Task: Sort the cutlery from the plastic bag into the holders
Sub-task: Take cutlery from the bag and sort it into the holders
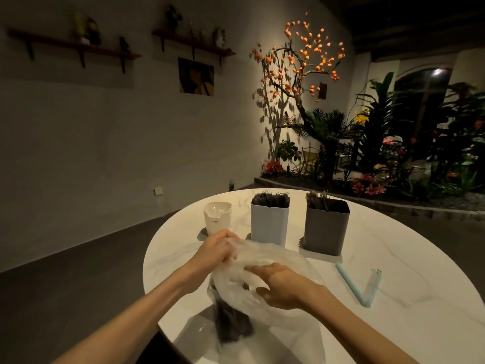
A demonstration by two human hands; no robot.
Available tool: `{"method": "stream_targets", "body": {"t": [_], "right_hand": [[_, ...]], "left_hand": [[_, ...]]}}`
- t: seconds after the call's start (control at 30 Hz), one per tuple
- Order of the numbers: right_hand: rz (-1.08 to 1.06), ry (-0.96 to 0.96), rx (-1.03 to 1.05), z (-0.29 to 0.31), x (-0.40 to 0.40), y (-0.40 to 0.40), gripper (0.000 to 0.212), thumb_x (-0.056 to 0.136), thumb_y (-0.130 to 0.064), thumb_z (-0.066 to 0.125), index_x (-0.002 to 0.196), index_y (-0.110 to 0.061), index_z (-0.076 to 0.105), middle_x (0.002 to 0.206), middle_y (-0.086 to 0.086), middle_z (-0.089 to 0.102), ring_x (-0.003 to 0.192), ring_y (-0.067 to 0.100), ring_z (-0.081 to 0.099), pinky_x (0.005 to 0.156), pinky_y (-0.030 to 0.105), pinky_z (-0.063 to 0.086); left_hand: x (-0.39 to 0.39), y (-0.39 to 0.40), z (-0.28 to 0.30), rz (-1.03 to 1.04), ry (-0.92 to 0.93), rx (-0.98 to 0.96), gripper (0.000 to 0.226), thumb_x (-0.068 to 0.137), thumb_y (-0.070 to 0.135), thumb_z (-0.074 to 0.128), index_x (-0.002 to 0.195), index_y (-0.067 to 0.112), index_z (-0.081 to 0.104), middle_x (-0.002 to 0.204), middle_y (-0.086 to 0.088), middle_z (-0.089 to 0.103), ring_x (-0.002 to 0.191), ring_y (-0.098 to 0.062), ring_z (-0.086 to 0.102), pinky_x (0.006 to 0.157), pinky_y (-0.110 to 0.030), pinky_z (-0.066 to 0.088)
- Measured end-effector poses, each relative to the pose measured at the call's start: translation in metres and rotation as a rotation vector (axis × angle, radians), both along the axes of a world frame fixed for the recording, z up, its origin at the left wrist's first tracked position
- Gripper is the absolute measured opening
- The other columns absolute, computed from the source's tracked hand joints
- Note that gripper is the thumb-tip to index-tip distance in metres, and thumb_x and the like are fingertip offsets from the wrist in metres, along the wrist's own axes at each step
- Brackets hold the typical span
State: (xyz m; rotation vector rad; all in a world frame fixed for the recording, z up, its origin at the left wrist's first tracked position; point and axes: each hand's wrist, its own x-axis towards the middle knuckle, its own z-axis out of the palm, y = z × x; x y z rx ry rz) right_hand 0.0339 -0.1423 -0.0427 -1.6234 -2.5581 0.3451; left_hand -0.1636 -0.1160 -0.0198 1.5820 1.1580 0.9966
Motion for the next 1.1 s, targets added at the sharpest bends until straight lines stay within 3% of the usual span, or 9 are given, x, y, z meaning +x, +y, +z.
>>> {"method": "stream_targets", "body": {"t": [0.07,0.17,0.3,0.43,0.57,0.67,0.8,0.9,1.1], "right_hand": [[-0.019,-0.041,0.022,0.001,-0.006,0.006,0.057,0.103,-0.026,0.049,0.155,-0.032,0.028,0.161,-0.006,0.033,0.147,0.020,0.030,0.119,0.037,0.024],[-0.024,-0.120,0.041,0.005,-0.013,0.015,0.050,0.101,-0.028,0.053,0.149,-0.029,0.039,0.152,-0.002,0.046,0.136,0.023,0.045,0.112,0.038,0.038],[0.009,-0.115,0.103,0.005,-0.027,0.018,0.034,0.097,-0.024,0.062,0.130,-0.026,0.058,0.128,-0.003,0.061,0.109,0.021,0.058,0.094,0.030,0.049],[0.091,-0.044,0.074,0.006,-0.040,0.023,0.028,0.095,-0.014,0.060,0.121,-0.026,0.065,0.120,-0.001,0.060,0.105,0.020,0.056,0.095,0.033,0.050],[0.159,0.160,-0.229,0.008,-0.048,0.022,0.035,0.098,-0.003,0.050,0.126,-0.015,0.067,0.120,-0.001,0.064,0.102,0.007,0.055,0.101,0.029,0.043],[0.134,0.249,-0.244,0.010,-0.051,0.022,0.033,0.099,-0.006,0.054,0.125,-0.020,0.070,0.126,-0.004,0.066,0.110,0.012,0.058,0.106,0.027,0.044],[0.157,0.115,-0.155,0.020,-0.047,0.022,0.029,0.100,-0.014,0.056,0.125,-0.020,0.069,0.128,-0.001,0.067,0.112,0.018,0.060,0.103,0.031,0.046],[0.188,-0.062,-0.181,0.031,-0.040,0.017,0.031,0.100,-0.019,0.054,0.127,-0.023,0.067,0.129,0.000,0.064,0.116,0.023,0.057,0.106,0.042,0.045],[0.254,-0.207,-0.230,0.032,-0.032,0.004,0.032,0.101,-0.012,0.047,0.125,-0.024,0.066,0.129,0.007,0.063,0.114,0.029,0.058,0.101,0.046,0.048]], "left_hand": [[-0.005,0.001,-0.003,-0.154,0.108,-0.061,0.040,0.071,0.018,0.069,0.111,0.022,0.061,0.112,0.004,0.065,0.110,-0.015,0.060,0.089,-0.026,0.050],[-0.012,0.004,-0.012,-0.020,0.677,0.131,0.058,0.066,0.036,0.084,0.116,0.029,0.056,0.103,0.012,0.063,0.098,-0.010,0.062,0.086,-0.028,0.055],[-0.016,-0.001,-0.013,0.286,1.064,0.407,0.012,0.091,0.024,0.056,0.087,0.014,0.060,0.083,-0.001,0.059,0.075,-0.019,0.060,0.067,-0.031,0.051],[-0.015,0.002,-0.011,0.286,0.890,0.400,0.024,0.100,0.020,0.041,0.077,0.018,0.047,0.084,-0.005,0.060,0.076,-0.024,0.060,0.068,-0.034,0.048],[-0.020,0.008,-0.010,0.199,0.443,0.051,0.025,0.101,0.016,0.038,0.121,0.020,0.053,0.117,-0.002,0.060,0.106,-0.024,0.058,0.086,-0.035,0.048],[-0.020,0.008,-0.011,0.148,0.255,-0.047,0.021,0.101,0.027,0.052,0.123,0.030,0.051,0.115,0.007,0.063,0.102,-0.011,0.058,0.084,-0.027,0.046],[-0.025,0.003,-0.007,0.031,0.080,-0.227,0.046,0.083,0.016,0.074,0.119,0.035,0.052,0.122,0.007,0.060,0.117,-0.019,0.054,0.103,-0.039,0.046],[-0.033,-0.002,0.000,-0.103,-0.049,-0.303,0.048,0.073,0.031,0.082,0.114,0.041,0.058,0.124,0.007,0.060,0.124,-0.023,0.051,0.111,-0.043,0.040],[-0.033,0.010,-0.014,0.268,0.155,-0.038,0.020,0.087,0.032,0.075,0.100,0.017,0.073,0.102,0.000,0.072,0.103,-0.024,0.066,0.093,-0.044,0.053]]}}
